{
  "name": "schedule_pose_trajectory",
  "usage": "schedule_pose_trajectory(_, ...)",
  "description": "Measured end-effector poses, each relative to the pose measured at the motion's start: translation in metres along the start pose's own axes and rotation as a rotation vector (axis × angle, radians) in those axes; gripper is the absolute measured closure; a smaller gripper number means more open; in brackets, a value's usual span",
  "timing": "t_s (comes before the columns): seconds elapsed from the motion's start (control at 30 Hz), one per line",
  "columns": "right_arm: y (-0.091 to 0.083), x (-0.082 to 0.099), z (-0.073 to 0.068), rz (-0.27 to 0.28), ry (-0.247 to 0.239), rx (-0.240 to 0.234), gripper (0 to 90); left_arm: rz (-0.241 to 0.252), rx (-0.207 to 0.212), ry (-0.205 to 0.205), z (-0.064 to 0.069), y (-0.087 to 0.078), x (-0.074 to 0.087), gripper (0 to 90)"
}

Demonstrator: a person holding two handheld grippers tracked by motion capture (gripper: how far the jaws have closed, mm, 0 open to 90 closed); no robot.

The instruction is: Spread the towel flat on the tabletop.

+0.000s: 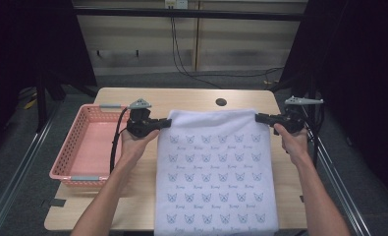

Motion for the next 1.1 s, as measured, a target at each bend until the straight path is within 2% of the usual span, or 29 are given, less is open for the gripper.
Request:
schedule_pose_trajectory(0.1, -0.001, -0.012, -0.001, -0.014, -0.010, 0.017, 84.6, 0.028, -0.004, -0.003, -0.002, -0.005, -0.008, 87.5)
schedule_pose_trajectory(0.2, -0.005, -0.023, -0.002, 0.000, -0.017, 0.018, 84.6, 0.040, -0.002, -0.005, -0.004, -0.009, -0.014, 87.5)
schedule_pose_trajectory(0.33, -0.008, -0.037, -0.001, 0.008, -0.011, 0.027, 84.7, 0.048, -0.020, 0.007, -0.006, -0.014, -0.025, 87.5)
schedule_pose_trajectory(0.5, -0.010, -0.059, -0.003, 0.029, -0.022, 0.043, 84.7, 0.076, -0.045, 0.013, -0.010, -0.024, -0.046, 87.5)
schedule_pose_trajectory(0.7, -0.022, -0.095, -0.008, 0.068, -0.043, 0.062, 84.7, 0.132, -0.061, 0.018, -0.014, -0.041, -0.076, 87.5)
schedule_pose_trajectory(0.77, -0.027, -0.104, -0.011, 0.083, -0.050, 0.070, 84.8, 0.134, -0.068, 0.040, -0.011, -0.045, -0.080, 87.6)
schedule_pose_trajectory(0.83, -0.030, -0.106, -0.014, 0.109, -0.055, 0.053, 84.8, 0.135, -0.065, 0.049, -0.008, -0.047, -0.075, 87.6)
schedule_pose_trajectory(0.9, -0.029, -0.099, -0.016, 0.110, -0.058, 0.038, 84.9, 0.120, -0.052, 0.053, -0.006, -0.046, -0.065, 87.5)
schedule_pose_trajectory(1.0, -0.026, -0.077, -0.020, 0.088, -0.059, 0.016, 84.9, 0.077, -0.045, 0.049, -0.003, -0.041, -0.044, 87.5)
schedule_pose_trajectory(1.1, -0.028, -0.051, -0.025, 0.070, -0.065, -0.003, 85.0, 0.060, -0.018, 0.062, 0.010, -0.039, -0.023, 87.5)
Point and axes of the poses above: each handheld gripper's, and its own axes: y roughly forward along the jaws, x roughly out of its underside, z roughly to its right, the point moved 2 cm from there along y, roughly forward along the jaws, and after that the axes turned 11 degrees about -z, right-handed, at the moved point
